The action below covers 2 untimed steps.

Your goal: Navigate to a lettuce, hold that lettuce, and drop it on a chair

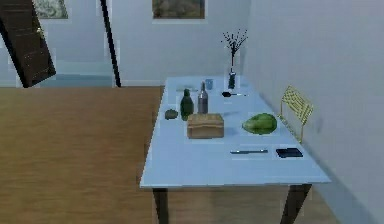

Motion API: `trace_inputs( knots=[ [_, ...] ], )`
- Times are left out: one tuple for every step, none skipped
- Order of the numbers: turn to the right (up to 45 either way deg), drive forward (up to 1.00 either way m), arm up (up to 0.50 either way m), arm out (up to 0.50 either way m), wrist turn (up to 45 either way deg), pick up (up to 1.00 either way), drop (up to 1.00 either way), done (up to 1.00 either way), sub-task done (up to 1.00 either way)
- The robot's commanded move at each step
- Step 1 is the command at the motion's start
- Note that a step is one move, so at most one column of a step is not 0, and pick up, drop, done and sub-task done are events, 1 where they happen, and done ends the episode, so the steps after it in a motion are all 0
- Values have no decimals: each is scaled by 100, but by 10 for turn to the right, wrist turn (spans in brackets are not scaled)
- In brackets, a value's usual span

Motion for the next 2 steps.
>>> trace_inputs(
  knots=[
    [30, 0, 0, 0, 0, 0, 0, 0, 0],
    [0, 35, 0, 0, 0, 0, 0, 0, 0]
  ],
)
